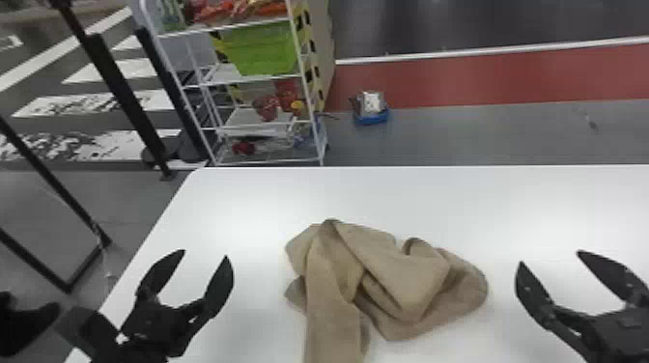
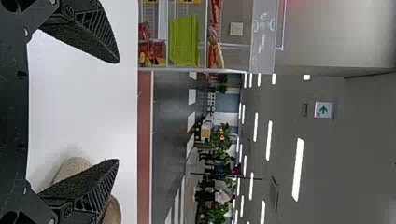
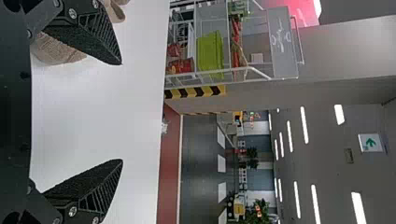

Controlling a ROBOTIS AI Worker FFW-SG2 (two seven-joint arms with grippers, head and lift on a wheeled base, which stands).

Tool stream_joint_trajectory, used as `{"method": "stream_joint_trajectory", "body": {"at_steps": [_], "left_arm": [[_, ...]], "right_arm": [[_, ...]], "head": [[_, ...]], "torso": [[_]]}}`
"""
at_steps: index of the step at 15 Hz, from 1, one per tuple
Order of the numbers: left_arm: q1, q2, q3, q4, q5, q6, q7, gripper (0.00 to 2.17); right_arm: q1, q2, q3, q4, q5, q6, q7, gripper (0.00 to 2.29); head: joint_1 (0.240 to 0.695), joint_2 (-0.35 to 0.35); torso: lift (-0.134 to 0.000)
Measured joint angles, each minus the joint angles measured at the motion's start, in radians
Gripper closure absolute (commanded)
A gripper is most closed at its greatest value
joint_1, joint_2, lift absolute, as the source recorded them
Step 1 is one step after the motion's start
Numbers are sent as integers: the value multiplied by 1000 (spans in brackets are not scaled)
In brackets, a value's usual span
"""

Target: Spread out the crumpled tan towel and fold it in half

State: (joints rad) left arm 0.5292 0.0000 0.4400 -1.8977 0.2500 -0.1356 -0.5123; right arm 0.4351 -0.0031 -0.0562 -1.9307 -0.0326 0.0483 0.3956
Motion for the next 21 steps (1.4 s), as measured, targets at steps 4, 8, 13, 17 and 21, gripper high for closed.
{"method": "stream_joint_trajectory", "body": {"at_steps": [4, 8, 13, 17, 21], "left_arm": [[0, 0, 2, -1, 0, 0, 0, 137], [1, 0, 3, -3, 2, 0, 0, 137], [2, 0, 2, -6, -1, 3, 0, 137], [3, 0, -1, -6, -1, 3, 0, 137], [3, 0, -2, -2, -3, 3, 0, 137]], "right_arm": [[-36, 0, -23, -16, 63, -21, 142, 144], [-90, 0, -45, -59, 119, 18, 225, 147], [-164, 0, 68, -83, 130, 223, 236, 164], [-270, 0, 249, -51, 188, 363, 241, 215], [-417, 0, 378, 118, 223, 413, 196, 221]], "head": [[695, 272], [695, 272], [695, 326], [695, 350], [695, 350]], "torso": [[-124], [-124], [-124], [-124], [-124]]}}
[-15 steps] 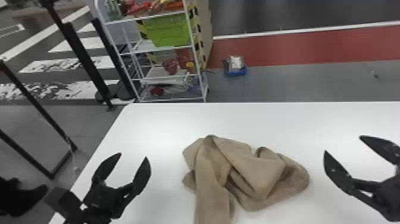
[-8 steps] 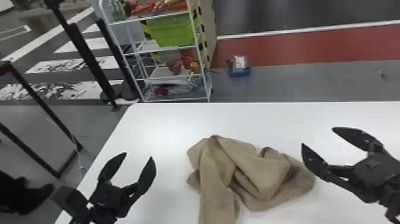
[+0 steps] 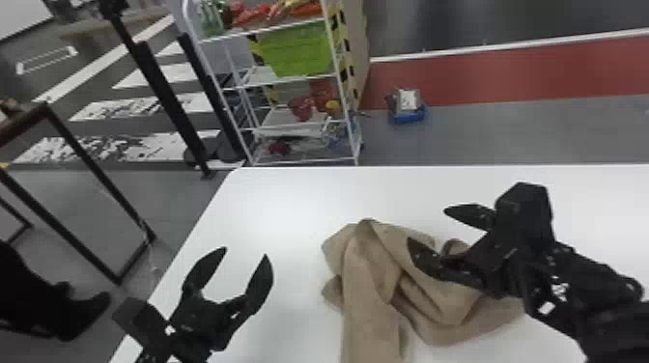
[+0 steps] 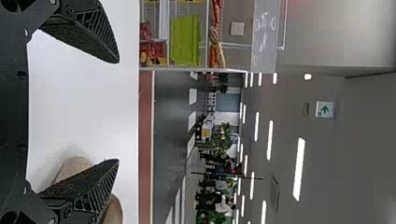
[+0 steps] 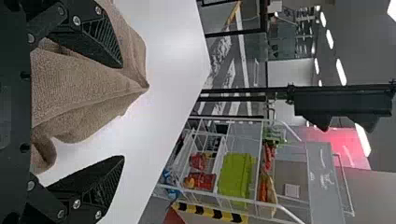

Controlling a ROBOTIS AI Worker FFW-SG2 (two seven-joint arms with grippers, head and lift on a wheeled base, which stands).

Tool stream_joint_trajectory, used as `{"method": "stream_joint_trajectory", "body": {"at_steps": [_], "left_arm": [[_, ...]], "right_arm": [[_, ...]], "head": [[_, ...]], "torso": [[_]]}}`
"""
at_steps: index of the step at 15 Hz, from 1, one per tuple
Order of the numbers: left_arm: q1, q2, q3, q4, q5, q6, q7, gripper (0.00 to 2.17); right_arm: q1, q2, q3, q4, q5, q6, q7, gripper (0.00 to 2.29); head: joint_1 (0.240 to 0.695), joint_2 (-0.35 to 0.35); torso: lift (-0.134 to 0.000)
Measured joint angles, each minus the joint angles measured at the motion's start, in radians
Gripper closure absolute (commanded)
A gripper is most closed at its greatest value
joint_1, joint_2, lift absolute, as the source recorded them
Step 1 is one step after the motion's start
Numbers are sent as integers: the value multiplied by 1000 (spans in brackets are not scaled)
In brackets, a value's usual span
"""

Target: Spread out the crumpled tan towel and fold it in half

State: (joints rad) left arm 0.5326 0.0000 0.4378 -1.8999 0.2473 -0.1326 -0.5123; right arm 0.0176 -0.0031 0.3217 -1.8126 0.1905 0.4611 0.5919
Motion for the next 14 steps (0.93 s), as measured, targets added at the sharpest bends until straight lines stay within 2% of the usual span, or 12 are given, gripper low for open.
{"method": "stream_joint_trajectory", "body": {"at_steps": [4, 11, 13, 14], "left_arm": [[-1, 0, -2, 5, 0, 0, 0, 137], [-2, 0, -2, 8, 0, 0, 0, 137], [-1, 0, 0, 9, 0, -1, 0, 137], [0, 0, 0, 10, 1, -2, 0, 137]], "right_arm": [[-120, 0, 56, 165, -16, 11, -20, 282], [-202, 0, 172, 289, -19, 46, -9, 350], [-214, 0, 180, 311, -18, 52, -9, 586], [-217, 0, 181, 313, -20, 53, -8, 792]], "head": [[695, 350], [695, 350], [695, 350], [695, 350]], "torso": [[-124], [-124], [-124], [-124]]}}
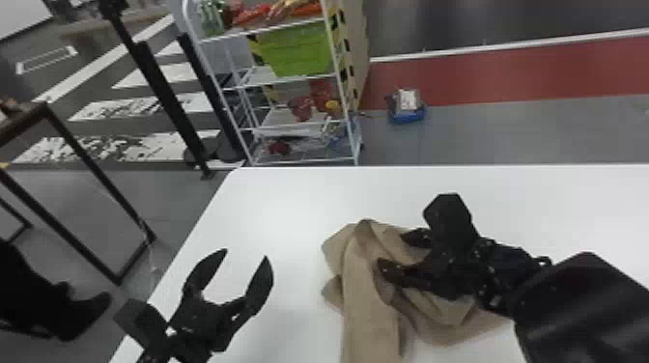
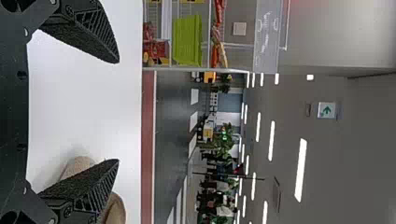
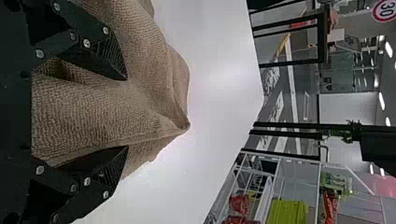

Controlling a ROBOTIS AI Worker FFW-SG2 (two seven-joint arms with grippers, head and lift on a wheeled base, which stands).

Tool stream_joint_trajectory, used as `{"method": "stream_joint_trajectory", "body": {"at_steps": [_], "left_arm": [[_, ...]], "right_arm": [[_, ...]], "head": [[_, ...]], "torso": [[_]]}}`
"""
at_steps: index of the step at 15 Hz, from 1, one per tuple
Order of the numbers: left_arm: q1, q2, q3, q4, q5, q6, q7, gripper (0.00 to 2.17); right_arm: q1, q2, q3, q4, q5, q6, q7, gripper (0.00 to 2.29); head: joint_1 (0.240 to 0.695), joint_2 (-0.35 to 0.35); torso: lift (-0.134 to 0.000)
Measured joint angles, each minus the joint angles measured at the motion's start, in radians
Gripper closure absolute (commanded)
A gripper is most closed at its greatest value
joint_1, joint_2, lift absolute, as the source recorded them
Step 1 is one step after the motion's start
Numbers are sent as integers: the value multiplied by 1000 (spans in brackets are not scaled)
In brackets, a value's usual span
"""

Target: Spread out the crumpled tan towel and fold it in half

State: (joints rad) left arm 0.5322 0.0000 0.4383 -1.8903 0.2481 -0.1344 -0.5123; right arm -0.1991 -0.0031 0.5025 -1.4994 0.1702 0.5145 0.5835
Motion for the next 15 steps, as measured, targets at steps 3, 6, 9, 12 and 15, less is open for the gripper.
{"method": "stream_joint_trajectory", "body": {"at_steps": [3, 6, 9, 12, 15], "left_arm": [[0, 0, 0, 0, 0, -1, 0, 137], [0, 0, 2, 1, 2, -1, 0, 137], [0, 0, 2, 1, 2, -1, 0, 137], [1, 0, 6, 0, 3, -1, -2, 137], [-1, 0, 8, 1, 4, -1, -1, 137]], "right_arm": [[5, 0, 0, -9, -10, -8, -2, 1305], [27, 0, -8, -37, -14, -34, -13, 1538], [38, 0, -22, -57, -18, -34, -13, 1538], [87, 0, -90, -183, -34, -5, 18, 1534], [158, 0, -221, -446, -100, 167, 81, 1534]], "head": [[695, 350], [695, 350], [695, 350], [695, 350], [695, 350]], "torso": [[-124], [-124], [-124], [-124], [-124]]}}
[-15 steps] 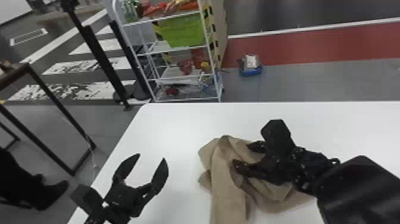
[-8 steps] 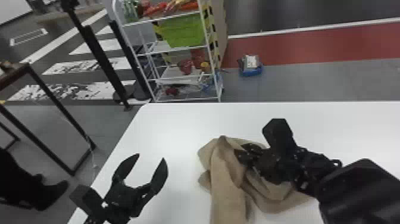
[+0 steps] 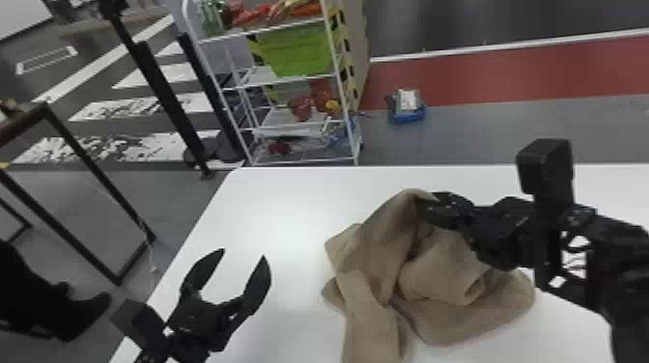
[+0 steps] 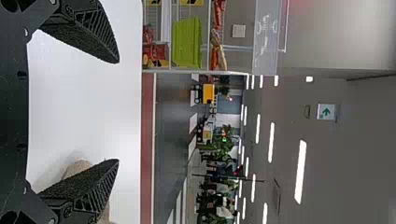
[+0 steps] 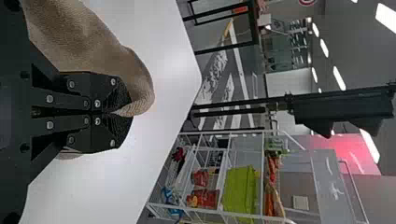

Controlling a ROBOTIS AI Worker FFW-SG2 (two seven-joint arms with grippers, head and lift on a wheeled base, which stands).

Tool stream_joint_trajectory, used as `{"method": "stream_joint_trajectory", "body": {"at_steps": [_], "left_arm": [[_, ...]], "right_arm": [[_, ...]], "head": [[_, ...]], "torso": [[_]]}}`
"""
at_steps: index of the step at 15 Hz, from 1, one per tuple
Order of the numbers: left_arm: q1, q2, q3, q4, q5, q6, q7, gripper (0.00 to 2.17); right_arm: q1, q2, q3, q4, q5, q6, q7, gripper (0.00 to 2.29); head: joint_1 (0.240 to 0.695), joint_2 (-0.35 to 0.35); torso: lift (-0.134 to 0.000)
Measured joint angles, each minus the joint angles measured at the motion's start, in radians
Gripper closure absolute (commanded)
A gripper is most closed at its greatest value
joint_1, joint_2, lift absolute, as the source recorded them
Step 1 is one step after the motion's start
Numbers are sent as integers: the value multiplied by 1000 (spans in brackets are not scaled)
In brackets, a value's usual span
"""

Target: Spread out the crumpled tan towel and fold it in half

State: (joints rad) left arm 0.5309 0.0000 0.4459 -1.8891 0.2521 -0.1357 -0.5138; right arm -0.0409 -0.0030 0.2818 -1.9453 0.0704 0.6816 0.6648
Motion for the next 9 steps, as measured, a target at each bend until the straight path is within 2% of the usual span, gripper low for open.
{"method": "stream_joint_trajectory", "body": {"at_steps": [3, 4, 6, 7, 9], "left_arm": [[-5, 0, -2, 1, 1, 0, 0, 137], [-5, 0, -2, 1, 2, 0, 0, 137], [-5, 0, 0, 3, 3, 0, 0, 137], [-7, 0, 0, 5, 4, 0, 0, 137], [-14, 0, -1, 11, 5, 0, 0, 137]], "right_arm": [[61, -6, -128, -210, -106, 201, 84, 1534], [81, -31, -165, -255, -135, 255, 123, 1534], [138, -132, -285, -346, -200, 361, 206, 1534], [160, -164, -354, -378, -230, 398, 231, 1534], [190, -190, -507, -429, -287, 463, 254, 1534]], "head": [[695, 350], [695, 350], [695, 350], [695, 350], [695, 299]], "torso": [[-124], [-124], [-124], [-124], [-124]]}}
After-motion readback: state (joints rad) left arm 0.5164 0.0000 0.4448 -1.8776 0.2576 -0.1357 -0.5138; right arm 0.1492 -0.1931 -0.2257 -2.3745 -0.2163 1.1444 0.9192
